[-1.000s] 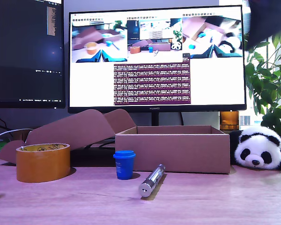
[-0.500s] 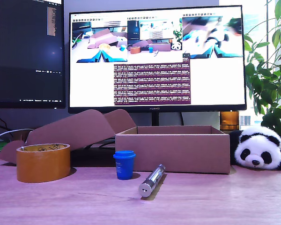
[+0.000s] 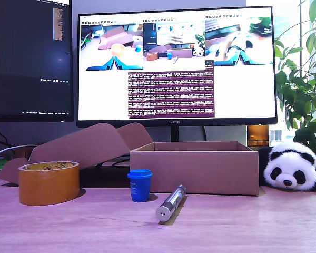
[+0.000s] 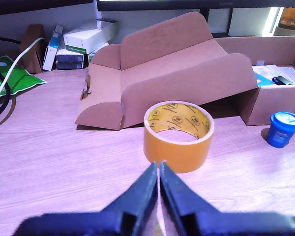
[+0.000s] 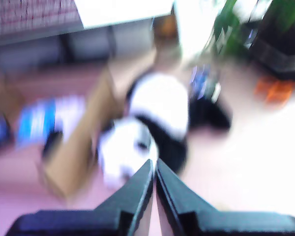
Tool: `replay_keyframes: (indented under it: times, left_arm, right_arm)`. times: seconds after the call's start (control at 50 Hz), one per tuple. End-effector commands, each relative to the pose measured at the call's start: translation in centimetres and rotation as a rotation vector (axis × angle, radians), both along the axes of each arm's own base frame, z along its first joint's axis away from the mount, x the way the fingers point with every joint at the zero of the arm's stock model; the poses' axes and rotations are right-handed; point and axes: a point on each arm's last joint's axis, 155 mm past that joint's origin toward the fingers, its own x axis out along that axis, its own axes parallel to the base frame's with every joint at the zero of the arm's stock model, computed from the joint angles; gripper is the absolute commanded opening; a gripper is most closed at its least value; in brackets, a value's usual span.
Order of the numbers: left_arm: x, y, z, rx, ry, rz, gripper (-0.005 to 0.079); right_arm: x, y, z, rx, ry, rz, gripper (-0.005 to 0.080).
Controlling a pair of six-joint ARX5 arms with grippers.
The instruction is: Pick up the USB drive and place it inside the cardboard box
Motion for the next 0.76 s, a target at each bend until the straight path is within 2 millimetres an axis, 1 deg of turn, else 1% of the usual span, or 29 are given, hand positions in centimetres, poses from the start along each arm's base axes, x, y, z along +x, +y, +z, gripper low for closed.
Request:
replay_keyframes:
  times: [0.0, 0.12, 0.26, 0.44, 0.74]
  left_arm:
    - [0.1, 0.0, -0.9, 0.005, 0.015, 0.002, -0.0019]
    - [0.1, 0.0, -0.9, 0.005, 0.015, 0.002, -0.0019]
    - [0.1, 0.0, -0.9, 0.005, 0.015, 0.002, -0.0019]
    - [0.1, 0.0, -0.9, 0.005, 0.015, 0.002, -0.0019]
    - [0.1, 0.0, -0.9, 0.005, 0.015, 0.002, -0.0019]
  right_arm:
    - [0.0, 0.0, 0.5, -0.003, -0.041, 0.004, -0.0013]
    - [-0.3, -0.1, 0.5, -0.016, -0.065, 0.007, -0.0013]
    - [-0.5, -0.1, 2.0, -0.012, -0.131, 0.008, -0.0013]
    - [-1.0, -0.2, 3.3, -0.027, -0.185, 0.013, -0.0013]
    - [-1.7, -0.2, 6.4, -0.013, -0.309, 0.01, -0.0013]
